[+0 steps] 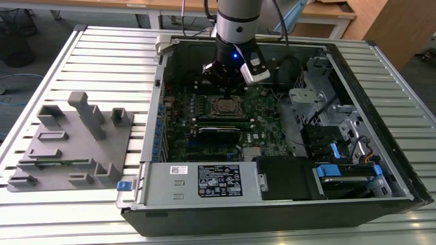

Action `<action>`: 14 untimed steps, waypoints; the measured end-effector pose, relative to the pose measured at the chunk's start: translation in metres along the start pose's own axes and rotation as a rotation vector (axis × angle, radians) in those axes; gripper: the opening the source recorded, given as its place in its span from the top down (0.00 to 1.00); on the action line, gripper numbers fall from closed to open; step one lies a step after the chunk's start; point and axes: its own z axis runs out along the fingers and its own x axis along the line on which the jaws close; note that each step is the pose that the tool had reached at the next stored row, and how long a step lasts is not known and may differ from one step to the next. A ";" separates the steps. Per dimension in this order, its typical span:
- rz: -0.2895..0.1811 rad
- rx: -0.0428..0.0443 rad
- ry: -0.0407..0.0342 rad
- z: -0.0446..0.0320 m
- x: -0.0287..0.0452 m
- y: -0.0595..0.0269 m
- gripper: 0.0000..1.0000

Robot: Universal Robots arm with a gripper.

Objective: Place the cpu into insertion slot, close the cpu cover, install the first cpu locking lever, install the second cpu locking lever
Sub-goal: 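Install the second cpu locking lever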

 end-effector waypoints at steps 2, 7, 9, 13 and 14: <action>0.000 0.0001 0.0001 0.0000 0.0000 -0.0001 0.90; 0.000 0.0002 0.0000 0.0000 0.0000 -0.0005 0.90; 0.000 0.0004 0.0000 -0.0001 0.0000 -0.0009 0.90; 0.000 0.0007 0.0000 -0.0001 -0.0001 -0.0018 0.90; 0.000 0.0008 0.0001 -0.0001 -0.0001 -0.0020 0.90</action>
